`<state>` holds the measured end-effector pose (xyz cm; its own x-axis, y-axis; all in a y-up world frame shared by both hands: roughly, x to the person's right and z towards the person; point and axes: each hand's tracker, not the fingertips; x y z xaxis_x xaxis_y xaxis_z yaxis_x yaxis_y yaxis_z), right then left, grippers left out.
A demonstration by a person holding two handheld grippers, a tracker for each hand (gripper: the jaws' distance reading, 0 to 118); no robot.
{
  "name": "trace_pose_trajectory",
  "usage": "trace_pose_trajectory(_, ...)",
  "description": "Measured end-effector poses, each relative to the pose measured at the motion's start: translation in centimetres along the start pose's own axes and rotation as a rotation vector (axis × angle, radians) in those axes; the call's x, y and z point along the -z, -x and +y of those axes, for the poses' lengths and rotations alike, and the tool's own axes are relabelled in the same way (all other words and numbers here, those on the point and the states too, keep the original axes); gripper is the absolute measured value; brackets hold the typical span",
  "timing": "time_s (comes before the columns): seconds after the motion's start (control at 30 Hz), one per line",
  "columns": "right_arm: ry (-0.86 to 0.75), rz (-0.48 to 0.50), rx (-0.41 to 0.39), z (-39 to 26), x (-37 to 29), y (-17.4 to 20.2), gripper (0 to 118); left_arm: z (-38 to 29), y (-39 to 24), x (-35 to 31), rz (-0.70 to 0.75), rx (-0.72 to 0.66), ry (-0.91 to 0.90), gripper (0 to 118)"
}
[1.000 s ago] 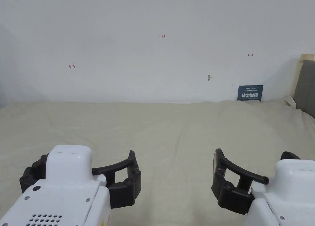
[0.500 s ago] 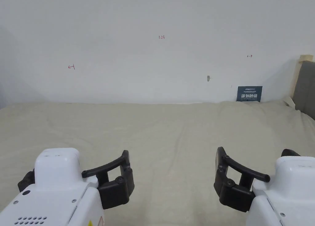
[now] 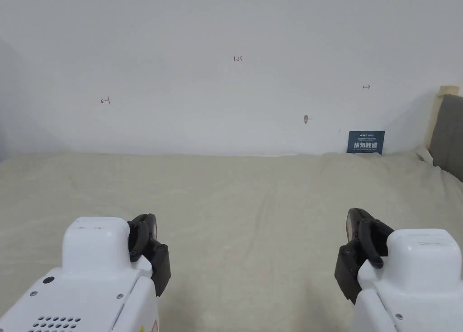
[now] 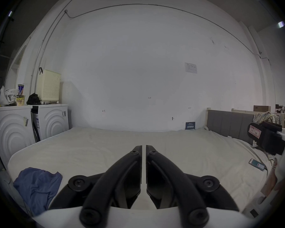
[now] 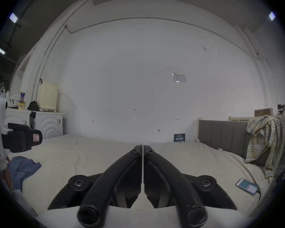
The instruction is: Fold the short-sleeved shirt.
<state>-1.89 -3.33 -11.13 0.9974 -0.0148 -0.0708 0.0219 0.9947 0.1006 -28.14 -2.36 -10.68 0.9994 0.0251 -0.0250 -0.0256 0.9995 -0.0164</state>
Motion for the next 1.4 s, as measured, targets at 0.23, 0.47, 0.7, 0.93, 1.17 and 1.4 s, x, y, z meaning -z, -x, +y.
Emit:
trace_pose_trajectory(0.23, 0.005, -0.009, 0.017, -0.1, 0.2, -0.7, 0, 0.2, -0.2, 0.0, -0.010, 0.003, 0.007, 0)
trace_pose_trajectory(0.47, 0.032, 0.002, 0.027, -0.3, 0.5, -0.8, 0, 0.0, 0.1, 0.0, -0.009, -0.018, 0.013, 0)
trace_pose_trajectory(0.7, 0.028, 0.012, 0.014, -0.2, 1.0, 0.2, 0, 0.2, 1.0, 0.0, 0.000, -0.022, 0.014, 0)
trace_pose_trajectory(0.93, 0.032, 0.102, 0.019, 0.0, 2.1, 3.2, 0, 0.5, 2.8, -1.0, 0.064, 0.009, 0.011, 0)
trace_pose_trajectory(1.17, 0.030, 0.313, 0.041, 0.3, 3.6, 10.1, 0, 1.2, 8.1, -4.4, 0.242, 0.009, -0.003, 0)
trace_pose_trajectory(1.4, 0.054, 0.552, 0.057, 0.0, 3.9, 18.3, 0, 1.6, 13.6, -8.8, 0.467, 0.029, 0.010, 0)
